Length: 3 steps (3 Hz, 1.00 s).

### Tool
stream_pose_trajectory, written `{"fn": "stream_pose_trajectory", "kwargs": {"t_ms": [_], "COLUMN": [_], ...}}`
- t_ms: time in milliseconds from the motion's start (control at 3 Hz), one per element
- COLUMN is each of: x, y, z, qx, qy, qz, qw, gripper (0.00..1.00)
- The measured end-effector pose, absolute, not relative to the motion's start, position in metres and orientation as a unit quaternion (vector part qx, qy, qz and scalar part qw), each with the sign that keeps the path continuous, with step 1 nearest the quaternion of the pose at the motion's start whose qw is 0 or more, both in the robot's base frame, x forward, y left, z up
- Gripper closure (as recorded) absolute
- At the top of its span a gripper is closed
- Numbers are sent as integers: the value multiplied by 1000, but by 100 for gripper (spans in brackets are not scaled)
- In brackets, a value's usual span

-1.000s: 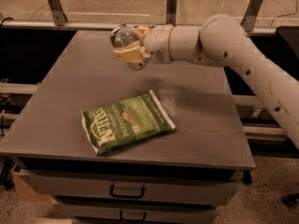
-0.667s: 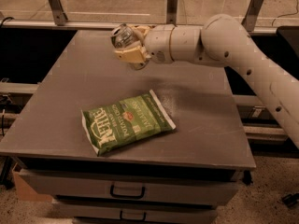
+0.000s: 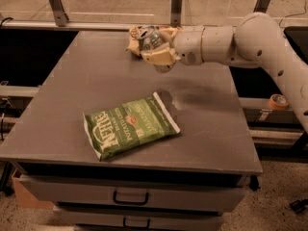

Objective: Place 7up can upright

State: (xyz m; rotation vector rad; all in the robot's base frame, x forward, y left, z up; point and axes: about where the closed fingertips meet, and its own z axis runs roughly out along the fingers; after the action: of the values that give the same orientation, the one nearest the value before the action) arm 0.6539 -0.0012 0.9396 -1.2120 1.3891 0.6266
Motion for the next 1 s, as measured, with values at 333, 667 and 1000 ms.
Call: {"fn": "stream_pose_trajectory", "kwargs": {"t_ms": [333,667,1000], "x": [651,643,636], "y": [-42,-68,-83], "z": [932,918,905], "qx": [-508,-480,-465], "qy": [587,579,559], "qz": [273,297,317], "qw": [568,588,609], "gripper": [100,100,100]}}
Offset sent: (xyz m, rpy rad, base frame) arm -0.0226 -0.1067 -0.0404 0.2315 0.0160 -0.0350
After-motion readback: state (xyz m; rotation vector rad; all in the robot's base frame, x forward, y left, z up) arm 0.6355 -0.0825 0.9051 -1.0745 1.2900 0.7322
